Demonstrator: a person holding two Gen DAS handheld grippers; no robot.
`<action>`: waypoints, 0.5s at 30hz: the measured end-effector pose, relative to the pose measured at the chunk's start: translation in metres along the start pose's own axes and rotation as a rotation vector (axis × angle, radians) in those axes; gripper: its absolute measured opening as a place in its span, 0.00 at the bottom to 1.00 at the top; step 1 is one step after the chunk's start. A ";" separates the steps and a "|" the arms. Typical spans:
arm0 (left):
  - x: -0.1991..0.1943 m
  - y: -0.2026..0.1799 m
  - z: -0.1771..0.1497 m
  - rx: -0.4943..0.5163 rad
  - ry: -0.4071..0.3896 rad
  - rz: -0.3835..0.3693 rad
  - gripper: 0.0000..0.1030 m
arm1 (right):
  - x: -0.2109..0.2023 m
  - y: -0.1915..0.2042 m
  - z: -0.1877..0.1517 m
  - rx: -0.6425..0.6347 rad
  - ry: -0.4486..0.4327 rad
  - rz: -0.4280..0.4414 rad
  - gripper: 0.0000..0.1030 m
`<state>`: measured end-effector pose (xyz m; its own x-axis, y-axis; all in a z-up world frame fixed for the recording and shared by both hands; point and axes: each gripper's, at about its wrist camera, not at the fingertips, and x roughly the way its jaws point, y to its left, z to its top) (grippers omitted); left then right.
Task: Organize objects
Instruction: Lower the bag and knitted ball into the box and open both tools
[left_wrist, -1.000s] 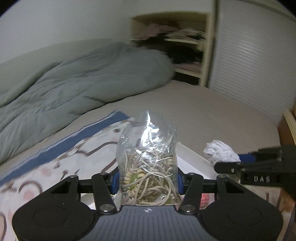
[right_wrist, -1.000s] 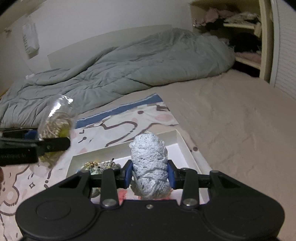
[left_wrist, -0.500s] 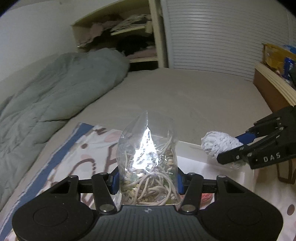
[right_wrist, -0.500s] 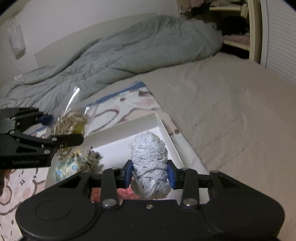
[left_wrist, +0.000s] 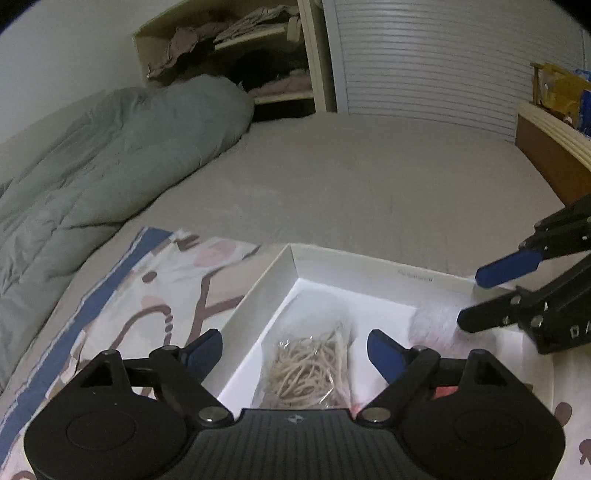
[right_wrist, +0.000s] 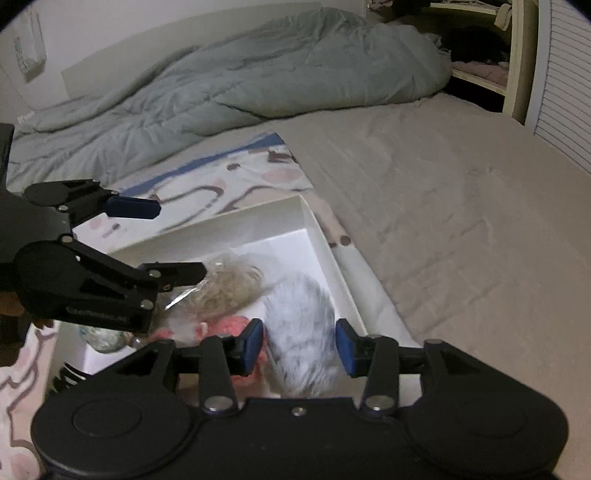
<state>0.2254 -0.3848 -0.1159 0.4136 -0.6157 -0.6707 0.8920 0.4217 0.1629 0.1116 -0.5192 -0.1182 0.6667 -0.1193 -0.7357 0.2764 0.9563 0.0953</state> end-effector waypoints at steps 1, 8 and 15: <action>0.000 0.001 -0.001 -0.004 0.004 -0.001 0.83 | 0.001 -0.002 0.000 0.006 0.002 -0.003 0.44; -0.006 0.007 -0.002 -0.051 0.001 -0.003 0.82 | -0.001 -0.006 0.000 0.040 0.001 0.012 0.44; -0.018 0.003 0.000 -0.079 -0.007 -0.014 0.82 | -0.006 -0.002 0.000 0.032 -0.006 0.020 0.44</action>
<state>0.2209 -0.3727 -0.1034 0.4024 -0.6268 -0.6672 0.8808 0.4636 0.0957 0.1075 -0.5203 -0.1136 0.6765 -0.1016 -0.7294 0.2843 0.9497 0.1315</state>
